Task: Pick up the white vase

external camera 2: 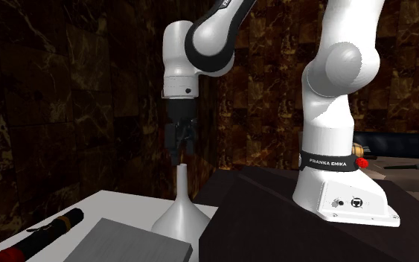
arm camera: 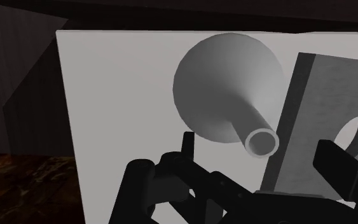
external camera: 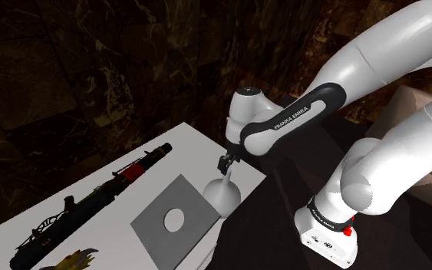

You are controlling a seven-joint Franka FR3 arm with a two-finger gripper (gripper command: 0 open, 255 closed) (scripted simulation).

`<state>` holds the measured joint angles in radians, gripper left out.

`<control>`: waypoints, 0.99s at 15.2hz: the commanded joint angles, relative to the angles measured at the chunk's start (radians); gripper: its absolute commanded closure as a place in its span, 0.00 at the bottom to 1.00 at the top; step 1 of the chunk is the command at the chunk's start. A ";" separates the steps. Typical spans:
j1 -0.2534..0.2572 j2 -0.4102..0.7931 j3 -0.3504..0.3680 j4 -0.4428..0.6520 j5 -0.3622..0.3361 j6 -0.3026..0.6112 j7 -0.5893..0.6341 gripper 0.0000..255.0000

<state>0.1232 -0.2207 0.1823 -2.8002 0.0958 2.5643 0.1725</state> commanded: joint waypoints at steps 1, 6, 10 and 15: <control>-0.004 0.044 0.003 -0.003 -0.006 0.049 0.004 0.00; -0.010 0.125 0.007 -0.009 -0.024 0.135 0.016 0.00; -0.011 0.128 0.006 -0.007 -0.025 0.136 0.015 1.00; -0.012 0.129 0.006 -0.007 -0.025 0.138 0.015 1.00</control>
<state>0.1111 -0.0919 0.1875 -2.8080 0.0704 2.7014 0.1874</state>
